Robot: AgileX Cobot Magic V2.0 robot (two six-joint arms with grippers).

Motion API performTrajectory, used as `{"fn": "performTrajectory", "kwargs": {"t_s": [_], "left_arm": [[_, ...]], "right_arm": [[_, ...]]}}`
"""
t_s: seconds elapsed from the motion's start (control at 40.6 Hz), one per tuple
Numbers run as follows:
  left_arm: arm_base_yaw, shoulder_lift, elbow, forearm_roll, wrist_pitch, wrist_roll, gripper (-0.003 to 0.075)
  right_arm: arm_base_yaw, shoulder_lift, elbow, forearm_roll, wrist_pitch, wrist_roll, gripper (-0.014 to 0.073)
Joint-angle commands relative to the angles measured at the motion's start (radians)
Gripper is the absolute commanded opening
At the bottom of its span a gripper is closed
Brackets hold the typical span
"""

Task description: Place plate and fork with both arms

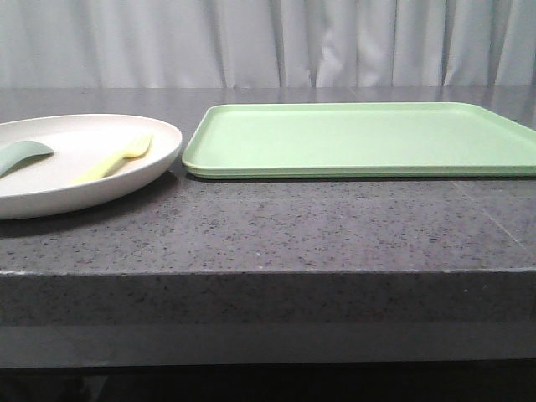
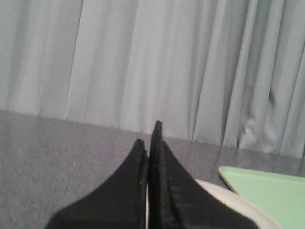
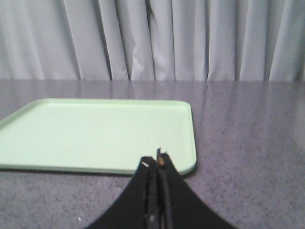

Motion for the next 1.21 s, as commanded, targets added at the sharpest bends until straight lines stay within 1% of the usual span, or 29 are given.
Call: {"fn": "performTrajectory", "kwargs": {"t_s": [0.0, 0.074, 0.172, 0.246, 0.345, 0.418, 0.541, 0.591, 0.64, 0.689, 0.738, 0.763, 0.837, 0.886, 0.935, 0.984, 1.083, 1.181], "left_arm": [[0.002, 0.042, -0.120, 0.102, -0.042, 0.004, -0.0018], [0.002, 0.110, -0.191, 0.146, 0.021, 0.004, -0.0018], [0.002, 0.251, -0.279, 0.171, 0.096, 0.004, -0.0018], [0.002, 0.361, -0.327, 0.187, 0.126, 0.004, -0.0018], [0.002, 0.481, -0.373, 0.187, 0.128, 0.004, -0.0018], [0.002, 0.534, -0.392, 0.187, 0.126, 0.004, -0.0018], [0.002, 0.565, -0.396, 0.185, 0.113, 0.004, -0.0018], [0.002, 0.564, -0.396, 0.185, 0.112, 0.004, -0.0011], [0.002, 0.564, -0.396, 0.185, 0.109, 0.004, 0.0021], [0.002, 0.564, -0.396, 0.185, 0.104, 0.004, 0.0085], [0.002, 0.564, -0.396, 0.185, 0.097, 0.004, 0.0180], [0.002, 0.564, -0.396, 0.183, 0.092, 0.004, 0.0247], [0.002, 0.564, -0.396, 0.178, 0.084, 0.004, 0.0440], [0.002, 0.564, -0.396, 0.175, 0.082, 0.004, 0.0535], [0.002, 0.564, -0.396, 0.175, 0.082, 0.004, 0.0591], [0.002, 0.564, -0.396, 0.140, 0.084, 0.004, 0.0604], [0.002, 0.579, -0.404, 0.102, 0.091, 0.004, 0.0591], [0.002, 0.645, -0.460, 0.102, 0.154, 0.004, 0.0587]], "right_arm": [[-0.006, 0.018, -0.133, 0.030, 0.000, 0.015, -0.0060], [-0.006, 0.089, -0.215, 0.036, 0.053, 0.015, -0.0060], [-0.006, 0.216, -0.302, 0.036, 0.099, 0.015, -0.0060], [-0.006, 0.321, -0.356, 0.036, 0.118, 0.015, -0.0060], [-0.006, 0.450, -0.404, 0.036, 0.111, 0.015, -0.0060], [-0.006, 0.506, -0.417, 0.036, 0.098, 0.015, -0.0060], [-0.006, 0.559, -0.417, 0.036, 0.074, 0.014, -0.0053], [-0.006, 0.568, -0.417, 0.036, 0.073, 0.010, -0.0028], [-0.006, 0.570, -0.417, 0.036, 0.073, 0.005, 0.0024], [-0.006, 0.570, -0.417, 0.036, 0.073, 0.002, 0.0102], [-0.006, 0.570, -0.417, 0.035, 0.071, 0.002, 0.0222], [-0.006, 0.570, -0.417, 0.035, 0.070, 0.002, 0.0273], [-0.006, 0.570, -0.417, 0.035, 0.071, 0.002, 0.0470], [-0.006, 0.570, -0.417, 0.035, 0.068, 0.002, 0.0553], [-0.006, 0.570, -0.417, 0.035, 0.067, 0.002, 0.0607], [-0.006, 0.570, -0.417, 0.035, 0.066, 0.002, 0.0631], [-0.006, 0.570, -0.417, 0.035, 0.062, 0.002, 0.0633], [-0.006, 0.570, -0.417, 0.035, 0.062, 0.002, 0.0633]]}}
